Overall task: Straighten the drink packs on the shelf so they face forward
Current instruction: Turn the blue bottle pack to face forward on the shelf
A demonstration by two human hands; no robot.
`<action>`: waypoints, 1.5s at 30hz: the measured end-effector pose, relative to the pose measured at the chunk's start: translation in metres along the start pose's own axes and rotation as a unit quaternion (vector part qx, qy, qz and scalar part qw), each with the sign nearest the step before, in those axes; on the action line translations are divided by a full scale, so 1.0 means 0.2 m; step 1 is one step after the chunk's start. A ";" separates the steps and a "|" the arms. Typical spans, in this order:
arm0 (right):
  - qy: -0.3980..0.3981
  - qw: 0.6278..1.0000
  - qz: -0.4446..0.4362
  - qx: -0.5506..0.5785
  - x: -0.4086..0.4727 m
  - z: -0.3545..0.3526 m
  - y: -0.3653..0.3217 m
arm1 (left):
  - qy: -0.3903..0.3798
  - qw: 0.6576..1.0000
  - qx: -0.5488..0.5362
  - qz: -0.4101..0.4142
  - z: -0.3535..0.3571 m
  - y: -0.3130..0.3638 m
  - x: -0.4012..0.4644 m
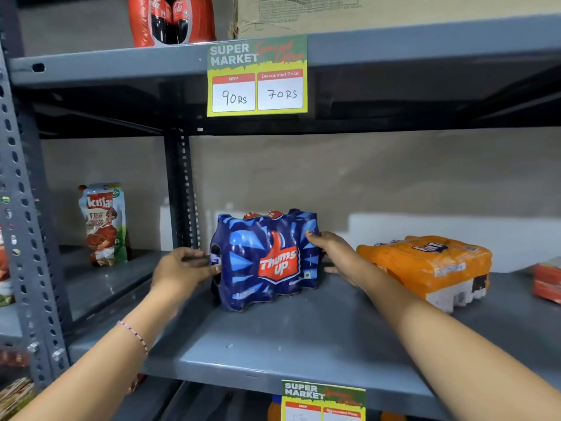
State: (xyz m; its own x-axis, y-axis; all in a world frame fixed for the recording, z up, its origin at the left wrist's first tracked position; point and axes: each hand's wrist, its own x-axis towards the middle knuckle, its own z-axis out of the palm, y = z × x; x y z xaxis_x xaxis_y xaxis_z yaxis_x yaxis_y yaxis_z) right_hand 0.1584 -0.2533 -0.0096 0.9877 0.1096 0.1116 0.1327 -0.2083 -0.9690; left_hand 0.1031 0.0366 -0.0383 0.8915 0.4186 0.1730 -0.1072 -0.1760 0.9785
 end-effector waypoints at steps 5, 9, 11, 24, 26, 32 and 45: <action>-0.022 0.999 -0.018 -0.026 -0.06 -0.02 0.03 | 0.043 0.998 -0.053 -0.012 0.08 0.04 -0.01; -0.018 0.999 -0.044 -0.026 -0.09 -0.03 0.04 | -0.067 0.990 -0.122 0.011 0.11 0.08 -0.03; -0.010 0.997 -0.068 -0.042 -0.11 -0.03 0.04 | -0.135 0.987 -0.083 0.018 0.10 0.07 -0.01; 0.025 0.992 -0.096 -0.082 -0.28 0.00 0.10 | -0.138 0.989 0.034 0.033 0.01 0.04 -0.06; 0.028 0.990 -0.108 -0.080 -0.35 0.02 0.10 | -0.146 0.988 0.024 0.039 -0.02 0.03 -0.12; 0.047 0.986 -0.102 -0.122 -0.57 0.05 0.07 | -0.147 0.988 -0.013 0.052 -0.10 0.03 -0.29; 0.093 0.968 -0.127 -0.196 -0.83 0.10 0.03 | -0.149 0.986 -0.025 0.069 -0.16 0.04 -0.43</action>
State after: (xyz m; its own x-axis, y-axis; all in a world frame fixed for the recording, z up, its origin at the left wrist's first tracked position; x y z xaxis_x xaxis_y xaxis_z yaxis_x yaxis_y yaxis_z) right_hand -0.0059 -0.2525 -0.0375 0.9117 0.0361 0.4092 0.3590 -0.5544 -0.7509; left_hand 0.0112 0.0277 -0.0427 0.9560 0.1119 0.2712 -0.2511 -0.1661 0.9536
